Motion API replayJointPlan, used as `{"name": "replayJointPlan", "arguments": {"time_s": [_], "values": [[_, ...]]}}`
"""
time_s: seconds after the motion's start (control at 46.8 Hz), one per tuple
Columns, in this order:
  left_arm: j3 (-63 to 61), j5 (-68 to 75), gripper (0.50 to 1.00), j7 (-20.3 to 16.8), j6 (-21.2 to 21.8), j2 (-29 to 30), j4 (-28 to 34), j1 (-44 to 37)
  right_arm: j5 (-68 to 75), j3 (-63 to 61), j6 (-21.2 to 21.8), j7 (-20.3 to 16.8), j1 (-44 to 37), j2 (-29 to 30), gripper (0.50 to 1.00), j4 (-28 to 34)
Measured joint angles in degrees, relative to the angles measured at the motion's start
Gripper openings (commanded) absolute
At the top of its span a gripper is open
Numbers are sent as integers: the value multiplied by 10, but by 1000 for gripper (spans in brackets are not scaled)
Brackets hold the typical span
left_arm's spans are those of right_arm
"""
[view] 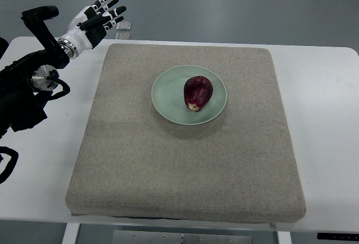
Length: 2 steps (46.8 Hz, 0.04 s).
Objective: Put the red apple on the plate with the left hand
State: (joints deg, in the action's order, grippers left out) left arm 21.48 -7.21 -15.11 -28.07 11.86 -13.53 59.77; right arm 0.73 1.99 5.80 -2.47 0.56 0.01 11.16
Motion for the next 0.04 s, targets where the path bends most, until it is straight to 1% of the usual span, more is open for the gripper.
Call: {"name": "replayJointPlan", "arguments": {"time_s": [0.043], "values": [[0, 0, 992, 0, 0, 0, 0, 0, 0, 0, 0, -1, 0, 0, 932, 0]]}}
